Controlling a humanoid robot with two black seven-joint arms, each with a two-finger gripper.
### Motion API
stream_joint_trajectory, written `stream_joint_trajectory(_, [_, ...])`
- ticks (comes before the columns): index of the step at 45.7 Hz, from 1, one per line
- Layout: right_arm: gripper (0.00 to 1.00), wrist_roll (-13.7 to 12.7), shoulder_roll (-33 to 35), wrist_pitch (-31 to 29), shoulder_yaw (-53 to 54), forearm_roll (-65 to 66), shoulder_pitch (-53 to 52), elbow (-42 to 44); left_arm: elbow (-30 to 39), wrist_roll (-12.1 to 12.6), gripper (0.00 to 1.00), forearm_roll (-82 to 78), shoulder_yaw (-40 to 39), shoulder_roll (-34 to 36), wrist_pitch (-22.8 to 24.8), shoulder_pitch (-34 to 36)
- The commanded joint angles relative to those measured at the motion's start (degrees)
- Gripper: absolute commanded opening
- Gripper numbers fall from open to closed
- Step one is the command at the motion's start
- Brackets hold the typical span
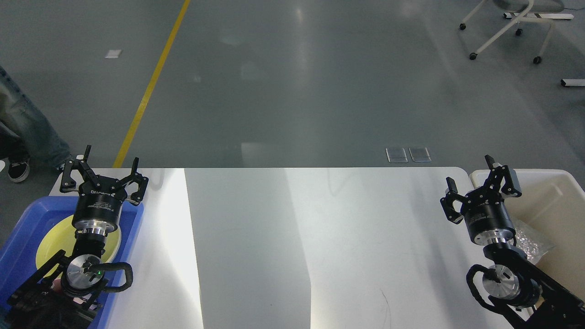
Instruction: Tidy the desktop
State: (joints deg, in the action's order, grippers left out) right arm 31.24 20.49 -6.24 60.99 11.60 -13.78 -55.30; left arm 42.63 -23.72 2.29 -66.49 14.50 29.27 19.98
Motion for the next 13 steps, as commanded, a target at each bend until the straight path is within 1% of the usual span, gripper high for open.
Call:
stream_joint_trajectory(1, [1.0, -0.04, 0.17, 0.0, 1.33, -1.05, -0.02, 0.11, 0.0, -0.01, 0.97, 0.0, -0.04, 0.0, 0.0, -0.03])
stream_joint_trajectory(13, [1.0, 0.04, 0.17, 0.09, 1.85, -1.05, 0.6, 0.02, 0.0, -0.01, 0.97, 0.0, 0.05, 0.0, 0.0, -0.03])
